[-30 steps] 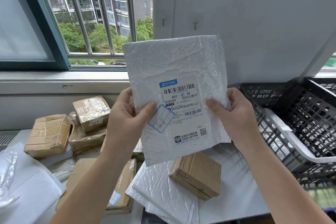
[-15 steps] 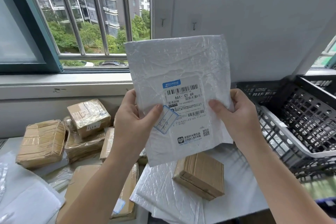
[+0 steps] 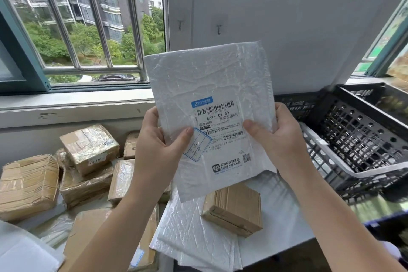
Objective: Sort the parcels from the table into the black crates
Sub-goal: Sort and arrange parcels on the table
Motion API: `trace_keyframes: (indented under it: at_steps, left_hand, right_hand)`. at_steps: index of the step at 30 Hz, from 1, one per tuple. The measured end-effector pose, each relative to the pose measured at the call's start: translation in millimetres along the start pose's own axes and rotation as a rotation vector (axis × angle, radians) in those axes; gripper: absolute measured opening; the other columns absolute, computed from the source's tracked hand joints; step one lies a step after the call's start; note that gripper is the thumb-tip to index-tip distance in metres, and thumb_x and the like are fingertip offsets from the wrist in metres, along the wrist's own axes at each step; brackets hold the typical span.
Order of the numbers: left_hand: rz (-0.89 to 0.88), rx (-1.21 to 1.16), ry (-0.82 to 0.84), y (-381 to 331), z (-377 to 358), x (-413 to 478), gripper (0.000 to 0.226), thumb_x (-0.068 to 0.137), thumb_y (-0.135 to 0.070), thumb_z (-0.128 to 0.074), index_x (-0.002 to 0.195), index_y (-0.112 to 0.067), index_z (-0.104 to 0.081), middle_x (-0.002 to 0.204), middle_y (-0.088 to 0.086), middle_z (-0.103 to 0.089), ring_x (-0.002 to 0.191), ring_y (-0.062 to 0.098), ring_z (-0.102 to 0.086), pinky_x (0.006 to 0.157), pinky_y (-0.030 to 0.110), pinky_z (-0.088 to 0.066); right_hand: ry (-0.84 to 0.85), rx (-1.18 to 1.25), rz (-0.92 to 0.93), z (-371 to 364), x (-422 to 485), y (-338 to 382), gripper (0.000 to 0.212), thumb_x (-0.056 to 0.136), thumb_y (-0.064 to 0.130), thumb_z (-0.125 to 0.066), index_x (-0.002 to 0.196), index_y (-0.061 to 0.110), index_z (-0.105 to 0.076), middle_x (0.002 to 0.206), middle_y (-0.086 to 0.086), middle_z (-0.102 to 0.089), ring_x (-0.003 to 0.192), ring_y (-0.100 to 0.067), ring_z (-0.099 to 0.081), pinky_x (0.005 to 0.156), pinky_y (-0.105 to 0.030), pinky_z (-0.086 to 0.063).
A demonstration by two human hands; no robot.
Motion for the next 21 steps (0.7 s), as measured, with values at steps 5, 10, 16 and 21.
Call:
trace_keyframes:
  at_steps: [5,10,16,21]
  left_hand:
    - [-0.04,0.094,-0.065,9,-32,1,0.069,0.081,-0.002,-0.076,0.126,-0.041,-0.041,0.093,-0.007,-0.075,0.084,0.012,-0.074,0.061,0.021,-0.058]
    - [-0.074,0.295,-0.074,25,-95,1,0.093,0.082,-0.008,-0.078,0.149,-0.043,-0.025,0.11,-0.003,-0.065,0.096,0.012,-0.068,0.078,0.04,-0.061]
    - [-0.046,0.532,0.005,68,-245,-3,0.094,0.083,-0.012,-0.077,0.154,-0.038,-0.02,0.124,-0.036,-0.032,0.1,-0.033,-0.039,0.086,-0.001,-0.037]
    - [0.012,0.708,0.101,98,-361,13,0.094,0.085,-0.019,-0.076,0.156,-0.032,-0.016,0.126,-0.024,-0.023,0.108,-0.014,-0.028,0.096,0.017,-0.031]
  right_hand:
    - [-0.048,-0.115,0.025,36,7,-4,0.02,0.086,0.021,-0.076,0.097,0.026,-0.06,0.089,0.017,-0.072,0.076,-0.003,-0.07,0.058,-0.016,-0.053]
    - [-0.096,-0.208,0.029,106,21,-22,0.017,0.088,0.028,-0.073,0.097,0.033,-0.059,0.094,0.019,-0.07,0.081,-0.003,-0.069,0.066,-0.025,-0.057]
    - [-0.128,-0.269,0.053,245,47,-51,0.013,0.09,0.032,-0.068,0.092,0.036,-0.056,0.091,0.029,-0.065,0.077,0.007,-0.063,0.057,-0.008,-0.046]
    - [-0.094,-0.384,0.004,360,90,-78,0.024,0.09,0.027,-0.069,0.107,0.032,-0.054,0.087,0.021,-0.064,0.079,0.011,-0.062,0.057,-0.01,-0.049]
Point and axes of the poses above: each hand's wrist, its own x-axis towards the middle knuckle, its own z-axis out of the back of the hand, y = z × x, the point moved 6 cm from there along x, towards the middle knuckle
